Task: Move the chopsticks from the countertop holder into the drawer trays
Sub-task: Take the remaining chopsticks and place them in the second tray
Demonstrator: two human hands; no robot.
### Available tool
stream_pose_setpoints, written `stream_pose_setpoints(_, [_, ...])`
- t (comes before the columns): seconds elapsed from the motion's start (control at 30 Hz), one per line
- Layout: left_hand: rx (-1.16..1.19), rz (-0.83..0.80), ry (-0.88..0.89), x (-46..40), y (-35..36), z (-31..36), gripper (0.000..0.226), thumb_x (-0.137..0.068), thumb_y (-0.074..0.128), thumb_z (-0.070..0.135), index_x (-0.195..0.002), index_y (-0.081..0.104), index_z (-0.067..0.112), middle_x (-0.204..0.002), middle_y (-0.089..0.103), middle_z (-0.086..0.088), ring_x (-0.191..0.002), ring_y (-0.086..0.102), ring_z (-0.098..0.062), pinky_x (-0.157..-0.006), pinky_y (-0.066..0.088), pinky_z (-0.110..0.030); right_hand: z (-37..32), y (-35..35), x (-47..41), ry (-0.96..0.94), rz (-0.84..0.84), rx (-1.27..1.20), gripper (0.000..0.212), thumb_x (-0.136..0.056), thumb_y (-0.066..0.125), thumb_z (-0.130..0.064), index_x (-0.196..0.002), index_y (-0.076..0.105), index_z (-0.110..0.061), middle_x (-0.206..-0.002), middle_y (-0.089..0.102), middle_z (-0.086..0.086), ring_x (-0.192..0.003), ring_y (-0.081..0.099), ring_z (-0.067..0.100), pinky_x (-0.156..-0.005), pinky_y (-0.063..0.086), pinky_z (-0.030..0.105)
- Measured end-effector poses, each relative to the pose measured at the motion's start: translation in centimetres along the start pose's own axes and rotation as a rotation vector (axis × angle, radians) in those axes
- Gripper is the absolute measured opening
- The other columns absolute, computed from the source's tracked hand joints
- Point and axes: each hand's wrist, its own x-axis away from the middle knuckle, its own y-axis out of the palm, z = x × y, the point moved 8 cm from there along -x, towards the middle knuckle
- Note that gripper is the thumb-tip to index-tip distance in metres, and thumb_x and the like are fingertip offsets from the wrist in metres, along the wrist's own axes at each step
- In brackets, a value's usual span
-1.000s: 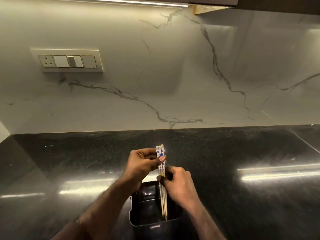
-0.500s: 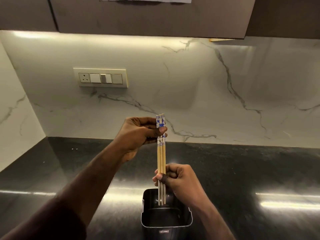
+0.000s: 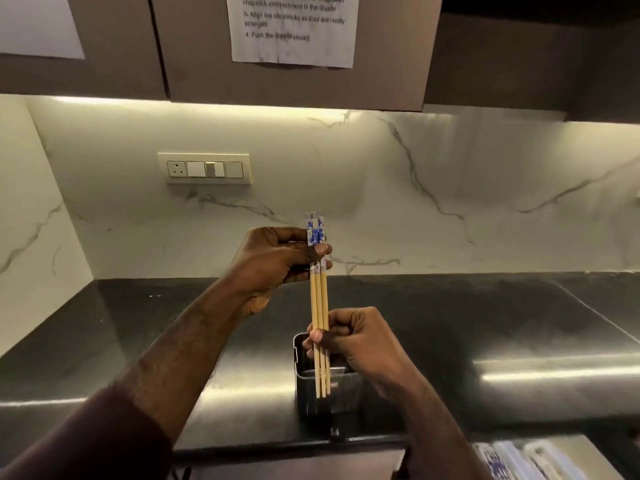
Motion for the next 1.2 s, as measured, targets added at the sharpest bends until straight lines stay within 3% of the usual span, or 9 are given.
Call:
stream_pose_setpoints(0.1, [0.001, -0.016, -0.007, 3.5, 0.8, -0.4, 0.040, -0.056, 0.079, 0.024, -0.093, 0.073, 0.010, -0.095, 0.076, -0.012, -0.086, 0.074, -0.027, -0.071, 0.060, -0.030, -0.1, 1.0, 3.2, 0.009, 0.025, -0.008, 0.013, -0.088, 0.069, -0.014, -0.099, 0.072, -0.010, -0.091, 0.077, 0.007, -0.087, 0.074, 0.020, -0.078, 0.058, 0.032])
stream_pose_setpoints(0.3, [0.057, -0.101, -0.069, 9.6, 5.7, -1.5, 0.036, -0.064, 0.075, 0.019, -0.097, 0.071, 0.006, -0.094, 0.076, -0.012, -0.085, 0.074, -0.025, -0.069, 0.059, -0.027, 1.6, 0.8, 11.7, 0.067, 0.096, -0.035, 0.014, -0.089, 0.067, -0.010, -0.102, 0.072, -0.005, -0.093, 0.076, 0.013, -0.090, 0.074, 0.025, -0.088, 0.058, 0.044])
stream_pose_setpoints(0.43, [0.116, -0.149, -0.091, 12.6, 10.8, -1.8, 0.035, -0.062, 0.075, 0.019, -0.096, 0.072, 0.008, -0.091, 0.076, -0.011, -0.083, 0.075, -0.024, -0.066, 0.059, -0.025, 2.4, -2.2, 16.9, 0.099, 0.181, -0.017, 0.013, -0.088, 0.068, -0.008, -0.099, 0.073, -0.004, -0.091, 0.076, 0.013, -0.089, 0.074, 0.026, -0.083, 0.059, 0.042])
stream_pose_setpoints(0.6, [0.131, -0.157, -0.092, 15.0, 17.7, -2.8, 0.036, -0.064, 0.074, 0.020, -0.098, 0.071, 0.010, -0.091, 0.077, -0.008, -0.084, 0.075, -0.023, -0.070, 0.060, -0.029, 3.5, -7.1, 22.9, 0.146, 0.251, 0.068, 0.011, -0.088, 0.070, -0.015, -0.096, 0.074, -0.009, -0.087, 0.077, 0.006, -0.082, 0.075, 0.020, -0.072, 0.060, 0.030])
stream_pose_setpoints(0.8, [0.126, -0.164, -0.122, 17.6, 28.7, -6.0, 0.037, -0.065, 0.073, 0.021, -0.100, 0.070, 0.011, -0.091, 0.077, -0.005, -0.084, 0.075, -0.020, -0.067, 0.059, -0.024, 6.3, -15.1, 30.6, 0.224, 0.313, 0.024, 0.012, -0.088, 0.069, -0.007, -0.097, 0.074, -0.001, -0.085, 0.076, 0.012, -0.076, 0.075, 0.020, -0.065, 0.058, 0.024])
stream_pose_setpoints(0.97, [0.167, -0.112, -0.165, 19.0, 38.5, -9.7, 0.021, -0.080, 0.069, 0.007, -0.101, 0.070, 0.009, -0.088, 0.077, -0.006, -0.081, 0.075, -0.021, -0.062, 0.058, -0.023, 9.5, -23.4, 36.6, 0.297, 0.330, 0.038, 0.013, -0.087, 0.070, -0.007, -0.097, 0.075, 0.000, -0.087, 0.077, 0.013, -0.079, 0.075, 0.022, -0.069, 0.059, 0.028])
stream_pose_setpoints(1.2, [0.088, -0.084, -0.216, 18.1, 48.0, -14.4, 0.023, -0.084, 0.066, 0.013, -0.107, 0.068, 0.009, -0.085, 0.077, -0.001, -0.079, 0.075, -0.019, -0.063, 0.058, -0.022, 13.2, -32.5, 40.0, 0.354, 0.341, 0.130, 0.017, -0.086, 0.073, -0.016, -0.100, 0.076, -0.006, -0.090, 0.078, 0.008, -0.083, 0.075, 0.022, -0.080, 0.061, 0.042])
